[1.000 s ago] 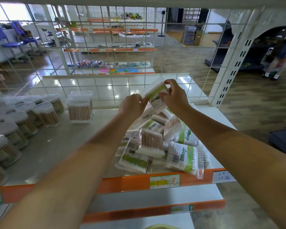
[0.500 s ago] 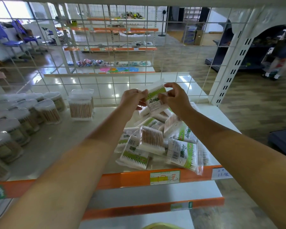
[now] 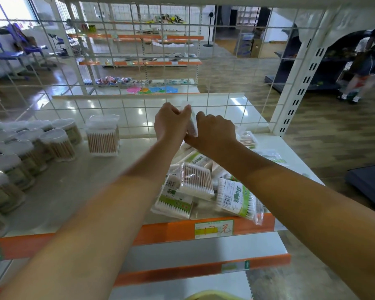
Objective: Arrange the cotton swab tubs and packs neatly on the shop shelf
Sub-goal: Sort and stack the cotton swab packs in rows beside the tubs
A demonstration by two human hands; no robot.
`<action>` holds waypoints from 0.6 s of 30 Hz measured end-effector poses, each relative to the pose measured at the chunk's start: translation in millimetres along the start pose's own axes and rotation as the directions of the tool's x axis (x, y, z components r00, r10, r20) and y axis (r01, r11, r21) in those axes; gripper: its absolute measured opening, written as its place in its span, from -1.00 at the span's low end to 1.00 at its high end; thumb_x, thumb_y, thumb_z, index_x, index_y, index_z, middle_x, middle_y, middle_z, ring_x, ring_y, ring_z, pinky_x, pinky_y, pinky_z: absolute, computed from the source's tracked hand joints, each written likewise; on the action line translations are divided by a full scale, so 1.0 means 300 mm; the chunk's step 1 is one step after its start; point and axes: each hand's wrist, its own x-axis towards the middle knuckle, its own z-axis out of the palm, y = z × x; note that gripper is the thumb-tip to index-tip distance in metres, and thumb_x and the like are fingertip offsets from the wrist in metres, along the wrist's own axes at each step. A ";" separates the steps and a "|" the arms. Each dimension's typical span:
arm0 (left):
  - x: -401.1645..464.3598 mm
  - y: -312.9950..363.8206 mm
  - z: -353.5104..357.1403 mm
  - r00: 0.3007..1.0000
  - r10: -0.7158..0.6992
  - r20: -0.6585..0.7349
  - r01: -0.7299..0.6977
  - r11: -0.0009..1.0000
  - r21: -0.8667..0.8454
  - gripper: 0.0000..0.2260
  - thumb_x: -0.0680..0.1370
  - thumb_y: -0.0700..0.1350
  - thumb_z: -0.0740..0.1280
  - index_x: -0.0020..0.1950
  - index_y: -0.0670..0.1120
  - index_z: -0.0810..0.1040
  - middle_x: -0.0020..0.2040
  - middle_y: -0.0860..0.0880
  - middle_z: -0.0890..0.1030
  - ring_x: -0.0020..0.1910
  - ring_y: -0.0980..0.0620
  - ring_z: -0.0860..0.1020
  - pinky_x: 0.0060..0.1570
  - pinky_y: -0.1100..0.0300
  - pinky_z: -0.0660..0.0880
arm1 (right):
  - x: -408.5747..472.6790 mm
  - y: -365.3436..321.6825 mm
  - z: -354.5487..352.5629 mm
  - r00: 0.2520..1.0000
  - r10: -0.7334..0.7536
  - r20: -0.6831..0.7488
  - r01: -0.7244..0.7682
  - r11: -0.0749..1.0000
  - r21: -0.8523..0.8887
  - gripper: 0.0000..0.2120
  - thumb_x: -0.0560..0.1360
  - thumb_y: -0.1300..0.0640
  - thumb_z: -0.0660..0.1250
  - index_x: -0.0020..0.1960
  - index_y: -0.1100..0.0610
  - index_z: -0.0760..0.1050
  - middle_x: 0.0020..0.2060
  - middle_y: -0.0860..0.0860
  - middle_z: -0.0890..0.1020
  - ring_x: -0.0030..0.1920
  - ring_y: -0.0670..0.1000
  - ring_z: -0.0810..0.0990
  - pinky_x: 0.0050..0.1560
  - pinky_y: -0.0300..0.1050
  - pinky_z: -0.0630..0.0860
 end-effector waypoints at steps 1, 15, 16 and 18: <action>-0.005 0.003 0.000 1.000 0.022 -0.006 -0.022 0.999 0.023 -0.76 0.50 0.06 0.30 -0.16 -0.10 0.41 -0.34 0.09 0.39 -0.31 0.13 0.37 -0.32 0.23 0.26 | 0.003 -0.004 -0.003 1.000 0.002 0.004 -0.002 1.000 -0.010 -0.51 0.51 -0.24 0.14 0.13 0.17 0.39 -0.10 0.07 0.56 -0.03 0.09 0.56 -0.20 -0.12 0.32; 0.014 -0.021 -0.097 0.956 0.292 -0.005 -0.289 0.947 0.138 -0.73 0.56 0.10 0.22 -0.10 -0.10 0.46 -0.24 0.03 0.51 -0.23 0.03 0.47 -0.24 0.23 0.27 | 0.062 -0.017 0.019 0.994 0.087 0.068 -0.105 0.931 0.350 -0.72 0.55 -0.07 0.18 -0.14 0.13 0.46 -0.34 -0.03 0.48 -0.31 -0.02 0.47 -0.34 -0.19 0.29; 0.023 -0.025 -0.116 0.950 0.312 -0.009 -0.308 0.940 0.144 -0.73 0.57 0.08 0.21 -0.09 -0.13 0.48 -0.25 0.03 0.51 -0.24 0.03 0.47 -0.25 0.24 0.27 | 0.074 -0.023 0.028 0.992 0.095 0.086 -0.122 0.904 0.409 -0.74 0.54 -0.06 0.21 -0.12 0.13 0.50 -0.32 -0.02 0.50 -0.29 -0.02 0.48 -0.32 -0.19 0.31; 0.047 -0.040 -0.160 0.940 0.340 -0.023 -0.332 0.928 0.169 -0.71 0.59 0.05 0.20 -0.08 -0.17 0.50 -0.26 0.01 0.50 -0.27 0.03 0.46 -0.29 0.24 0.26 | 0.099 -0.042 0.042 0.989 0.100 0.108 -0.140 0.859 0.493 -0.77 0.53 -0.01 0.25 -0.04 0.14 0.55 -0.25 -0.01 0.55 -0.22 -0.01 0.50 -0.27 -0.19 0.36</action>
